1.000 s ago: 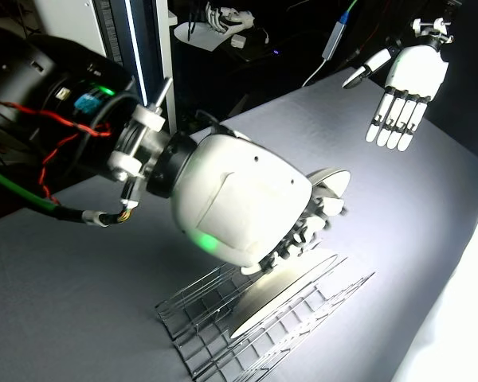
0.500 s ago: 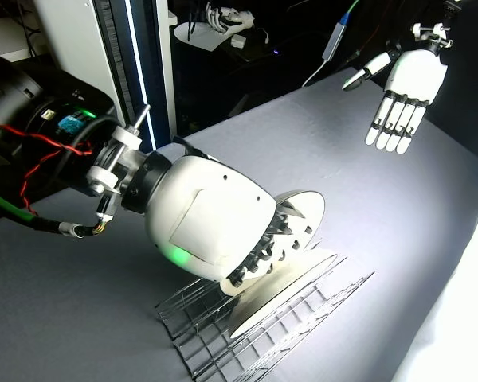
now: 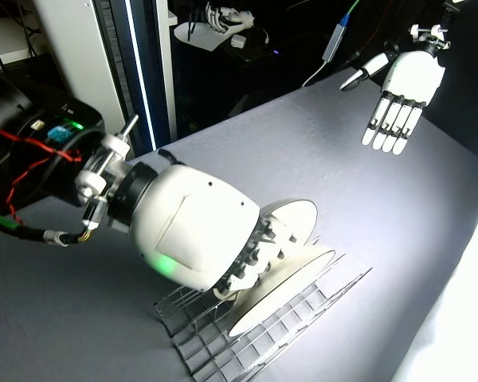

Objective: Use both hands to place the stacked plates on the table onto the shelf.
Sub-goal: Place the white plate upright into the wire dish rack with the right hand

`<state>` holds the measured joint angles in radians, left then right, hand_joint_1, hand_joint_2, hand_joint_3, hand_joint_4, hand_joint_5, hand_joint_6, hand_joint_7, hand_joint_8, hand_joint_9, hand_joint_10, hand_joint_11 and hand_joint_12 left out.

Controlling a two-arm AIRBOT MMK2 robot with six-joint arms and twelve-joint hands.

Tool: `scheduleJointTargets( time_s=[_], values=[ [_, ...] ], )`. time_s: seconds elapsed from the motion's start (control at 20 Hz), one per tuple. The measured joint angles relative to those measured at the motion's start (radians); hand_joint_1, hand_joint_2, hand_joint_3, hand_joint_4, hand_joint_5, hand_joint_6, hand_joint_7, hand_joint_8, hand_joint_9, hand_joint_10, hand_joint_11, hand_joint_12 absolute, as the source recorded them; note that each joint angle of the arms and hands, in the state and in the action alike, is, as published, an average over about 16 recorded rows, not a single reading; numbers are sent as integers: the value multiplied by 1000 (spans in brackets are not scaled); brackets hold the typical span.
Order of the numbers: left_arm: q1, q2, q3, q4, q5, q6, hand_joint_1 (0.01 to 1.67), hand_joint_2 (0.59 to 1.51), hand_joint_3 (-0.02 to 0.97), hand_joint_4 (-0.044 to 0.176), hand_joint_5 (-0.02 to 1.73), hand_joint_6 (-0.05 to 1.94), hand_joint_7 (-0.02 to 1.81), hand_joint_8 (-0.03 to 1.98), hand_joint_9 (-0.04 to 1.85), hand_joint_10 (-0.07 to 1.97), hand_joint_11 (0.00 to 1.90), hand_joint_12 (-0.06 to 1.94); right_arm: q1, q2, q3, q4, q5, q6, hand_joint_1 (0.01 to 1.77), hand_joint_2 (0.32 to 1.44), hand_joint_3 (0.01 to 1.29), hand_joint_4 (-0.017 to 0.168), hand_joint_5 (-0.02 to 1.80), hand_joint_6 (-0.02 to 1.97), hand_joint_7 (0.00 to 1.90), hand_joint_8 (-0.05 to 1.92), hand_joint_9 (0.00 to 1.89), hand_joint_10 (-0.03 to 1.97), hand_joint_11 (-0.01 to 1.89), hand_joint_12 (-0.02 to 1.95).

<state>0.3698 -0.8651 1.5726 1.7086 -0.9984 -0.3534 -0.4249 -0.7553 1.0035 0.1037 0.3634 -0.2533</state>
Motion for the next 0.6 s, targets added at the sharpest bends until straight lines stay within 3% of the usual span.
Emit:
scheduleJointTargets(
  time_s=[0.3, 0.5, 0.6],
  values=[
    [4, -2, -4, -1, -1, 0, 16, 1027, -3, 2, 22, 18, 21, 0, 20, 9, 21, 9, -12, 1, 9, -42, 20, -6, 1385, 1104, 15, -7, 650, 373, 693, 308, 677, 518, 344, 1411],
    [6, -3, -10, -3, -3, 0, 16, 1029, -2, 2, 22, 18, 21, 0, 17, 9, 21, 8, 8, 1, 9, -64, 30, -8, 1287, 1090, 16, -6, 581, 75, 610, 38, 586, 199, 173, 1274],
    [7, -3, -12, -4, -6, 0, 16, 1031, -2, 2, 22, 18, 20, 0, 16, 9, 21, 8, 26, 2, 6, -75, 36, -8, 1223, 1080, 16, -6, 539, 30, 559, 5, 540, 104, 111, 1219]
  ],
)
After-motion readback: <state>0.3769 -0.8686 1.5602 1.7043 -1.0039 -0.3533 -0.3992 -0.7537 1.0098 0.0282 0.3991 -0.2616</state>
